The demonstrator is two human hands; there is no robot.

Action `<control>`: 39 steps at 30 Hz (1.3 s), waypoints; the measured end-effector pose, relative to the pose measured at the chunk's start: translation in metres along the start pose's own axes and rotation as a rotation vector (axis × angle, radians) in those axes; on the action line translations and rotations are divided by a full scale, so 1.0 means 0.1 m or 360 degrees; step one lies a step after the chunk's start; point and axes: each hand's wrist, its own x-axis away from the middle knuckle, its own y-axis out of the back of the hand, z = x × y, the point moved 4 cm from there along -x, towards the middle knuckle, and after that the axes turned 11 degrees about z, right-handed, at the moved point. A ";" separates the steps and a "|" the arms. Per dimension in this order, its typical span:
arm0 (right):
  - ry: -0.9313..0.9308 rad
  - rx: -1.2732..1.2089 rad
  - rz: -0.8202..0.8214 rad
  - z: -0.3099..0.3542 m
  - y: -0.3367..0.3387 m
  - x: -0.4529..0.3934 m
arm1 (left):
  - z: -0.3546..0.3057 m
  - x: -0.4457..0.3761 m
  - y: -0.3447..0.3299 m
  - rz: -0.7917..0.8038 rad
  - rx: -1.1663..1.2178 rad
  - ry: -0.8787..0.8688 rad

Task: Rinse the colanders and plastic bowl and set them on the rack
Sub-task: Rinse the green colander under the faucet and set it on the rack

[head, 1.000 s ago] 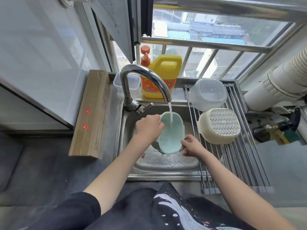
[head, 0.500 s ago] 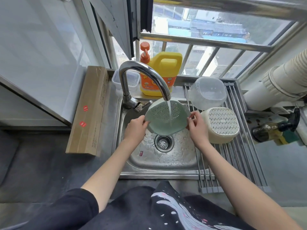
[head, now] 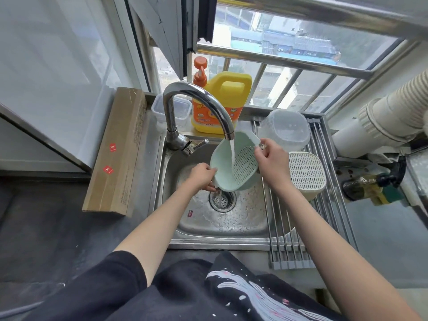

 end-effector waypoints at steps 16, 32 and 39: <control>-0.0781 -0.0145 0.0913 -0.73 -0.36 0.19 | 0.07 0.52 0.14 -0.0032 -0.0366 -0.0015; -0.0124 -0.0086 0.0451 -0.36 -0.44 0.08 | 0.27 0.56 0.41 -0.0401 -0.0106 -0.0333; 0.0081 0.0158 0.0090 -0.34 -0.15 0.25 | 0.22 0.33 0.08 -0.0045 0.0444 -0.0180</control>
